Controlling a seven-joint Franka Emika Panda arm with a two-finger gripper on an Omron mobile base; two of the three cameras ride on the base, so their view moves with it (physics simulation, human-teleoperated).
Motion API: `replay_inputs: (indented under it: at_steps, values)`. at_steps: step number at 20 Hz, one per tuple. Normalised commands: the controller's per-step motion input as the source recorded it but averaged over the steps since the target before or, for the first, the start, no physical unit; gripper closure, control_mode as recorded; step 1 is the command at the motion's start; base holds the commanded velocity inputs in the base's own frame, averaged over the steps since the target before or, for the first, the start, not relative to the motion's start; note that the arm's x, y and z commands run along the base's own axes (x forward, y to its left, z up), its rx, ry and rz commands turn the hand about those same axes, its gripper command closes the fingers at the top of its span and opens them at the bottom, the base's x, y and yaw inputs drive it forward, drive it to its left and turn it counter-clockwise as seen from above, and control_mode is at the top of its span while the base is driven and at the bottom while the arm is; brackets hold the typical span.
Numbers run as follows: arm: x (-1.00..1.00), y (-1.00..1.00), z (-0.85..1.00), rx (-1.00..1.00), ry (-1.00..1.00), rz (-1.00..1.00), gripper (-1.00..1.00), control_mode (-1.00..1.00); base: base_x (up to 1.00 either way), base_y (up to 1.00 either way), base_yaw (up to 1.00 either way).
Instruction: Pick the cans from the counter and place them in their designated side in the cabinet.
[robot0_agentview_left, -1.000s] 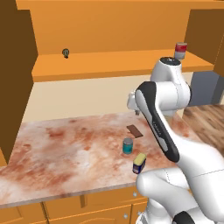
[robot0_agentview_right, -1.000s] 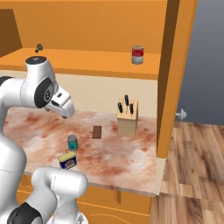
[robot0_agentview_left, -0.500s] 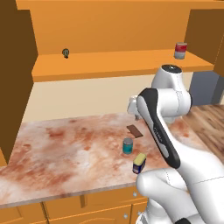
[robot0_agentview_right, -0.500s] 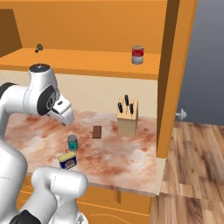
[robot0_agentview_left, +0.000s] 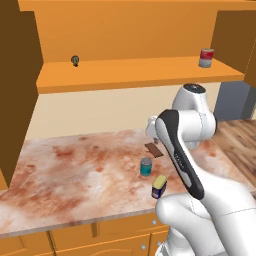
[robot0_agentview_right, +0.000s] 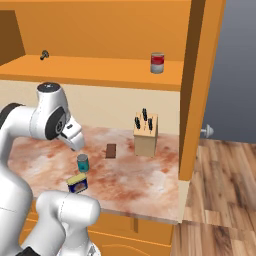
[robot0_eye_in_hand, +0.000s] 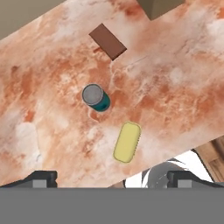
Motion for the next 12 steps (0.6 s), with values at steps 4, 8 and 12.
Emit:
replay_inputs:
  at_steps: [4,8,12]
  values:
    - [-0.03,0.0,-0.26,0.02,0.06,-0.06,-1.0,-1.0,0.0,0.0,0.0]
    - [-0.06,0.0,-0.23,0.01,0.1,-0.05,-1.0,-1.0,0.0,0.0,0.0]
    - [-0.1,0.0,-0.15,0.0,0.11,-0.06,-1.0,-1.0,0.0,0.0,0.0]
